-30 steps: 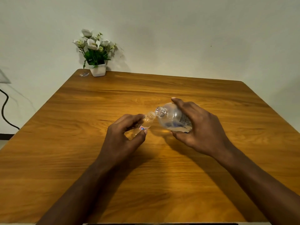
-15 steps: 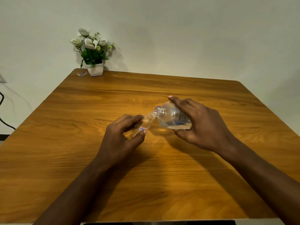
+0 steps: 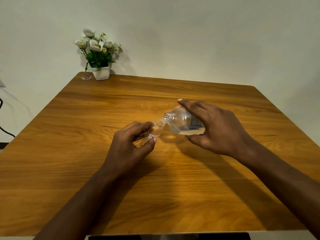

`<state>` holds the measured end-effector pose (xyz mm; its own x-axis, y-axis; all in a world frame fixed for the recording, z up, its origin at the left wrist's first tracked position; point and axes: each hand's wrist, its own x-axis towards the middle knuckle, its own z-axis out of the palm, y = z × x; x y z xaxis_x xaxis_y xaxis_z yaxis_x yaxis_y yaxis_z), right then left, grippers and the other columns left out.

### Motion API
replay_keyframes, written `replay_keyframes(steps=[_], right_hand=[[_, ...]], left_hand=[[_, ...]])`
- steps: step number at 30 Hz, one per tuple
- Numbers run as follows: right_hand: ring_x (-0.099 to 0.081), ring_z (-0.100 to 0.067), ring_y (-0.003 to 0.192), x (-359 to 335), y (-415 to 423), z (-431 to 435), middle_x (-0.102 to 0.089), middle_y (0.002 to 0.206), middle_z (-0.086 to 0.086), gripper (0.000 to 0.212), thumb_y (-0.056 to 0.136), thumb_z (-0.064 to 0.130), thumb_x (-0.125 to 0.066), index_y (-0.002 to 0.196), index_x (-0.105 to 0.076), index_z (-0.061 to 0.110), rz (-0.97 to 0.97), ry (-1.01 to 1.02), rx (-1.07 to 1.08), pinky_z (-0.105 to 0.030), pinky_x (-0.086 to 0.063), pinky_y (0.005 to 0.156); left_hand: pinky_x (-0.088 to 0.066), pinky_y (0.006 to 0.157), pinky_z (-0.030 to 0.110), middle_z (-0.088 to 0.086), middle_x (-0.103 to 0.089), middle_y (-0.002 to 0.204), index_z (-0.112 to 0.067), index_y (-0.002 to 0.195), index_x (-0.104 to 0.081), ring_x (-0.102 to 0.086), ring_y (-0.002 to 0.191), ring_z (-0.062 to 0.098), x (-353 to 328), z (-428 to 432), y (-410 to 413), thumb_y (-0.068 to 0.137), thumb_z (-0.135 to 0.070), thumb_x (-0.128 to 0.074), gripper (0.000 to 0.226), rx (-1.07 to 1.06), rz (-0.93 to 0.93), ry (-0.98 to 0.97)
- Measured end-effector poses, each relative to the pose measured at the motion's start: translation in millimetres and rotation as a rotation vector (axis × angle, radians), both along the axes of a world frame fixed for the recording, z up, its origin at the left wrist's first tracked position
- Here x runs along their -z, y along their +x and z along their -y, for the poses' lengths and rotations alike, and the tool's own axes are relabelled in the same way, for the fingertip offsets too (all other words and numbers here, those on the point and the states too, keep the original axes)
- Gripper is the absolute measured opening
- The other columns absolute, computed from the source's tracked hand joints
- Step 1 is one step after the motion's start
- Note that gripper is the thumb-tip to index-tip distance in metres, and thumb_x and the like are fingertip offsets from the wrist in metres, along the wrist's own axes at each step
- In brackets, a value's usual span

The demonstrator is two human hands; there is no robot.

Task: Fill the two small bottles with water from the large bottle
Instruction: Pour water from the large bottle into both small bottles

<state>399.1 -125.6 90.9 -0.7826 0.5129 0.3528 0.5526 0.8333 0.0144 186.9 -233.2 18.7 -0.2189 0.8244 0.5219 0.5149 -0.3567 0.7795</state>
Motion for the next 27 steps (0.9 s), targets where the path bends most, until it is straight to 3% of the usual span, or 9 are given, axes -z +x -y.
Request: replay_keyframes(steps=[5, 16, 27], right_hand=[[-0.061, -0.021, 0.103, -5, -1, 1, -0.059, 0.128, 0.002, 0.090, 0.070, 0.035, -0.075, 0.149, -0.031, 0.028, 0.008, -0.002, -0.014, -0.033, -0.053, 0.065], [-0.062, -0.021, 0.098, -9, -1, 0, -0.061, 0.124, 0.002, 0.092, 0.069, 0.035, -0.078, 0.149, -0.032, 0.027, 0.053, 0.049, -0.012, -0.023, -0.035, 0.063], [-0.061, -0.021, 0.100, -16, -4, 0, -0.059, 0.127, 0.000, 0.092, 0.073, 0.034, -0.076, 0.150, -0.027, 0.028, 0.128, 0.072, -0.007, -0.025, -0.040, 0.061]], left_hand=[[-0.052, 0.085, 0.020, -0.001, -0.068, 0.105, -0.006, 0.118, -0.065, -0.066, 0.096, 0.006, -1, 1, 1, 0.077, -0.016, -0.071, 0.042, 0.003, 0.012, 0.001], [-0.052, 0.085, 0.018, 0.001, -0.068, 0.106, -0.006, 0.117, -0.065, -0.067, 0.093, 0.005, 2, -1, 2, 0.078, 0.000, -0.074, 0.041, -0.004, 0.038, -0.012], [-0.053, 0.085, 0.022, 0.000, -0.068, 0.106, -0.008, 0.117, -0.065, -0.067, 0.094, 0.007, 4, -1, 1, 0.078, -0.003, -0.075, 0.040, 0.005, 0.030, -0.010]])
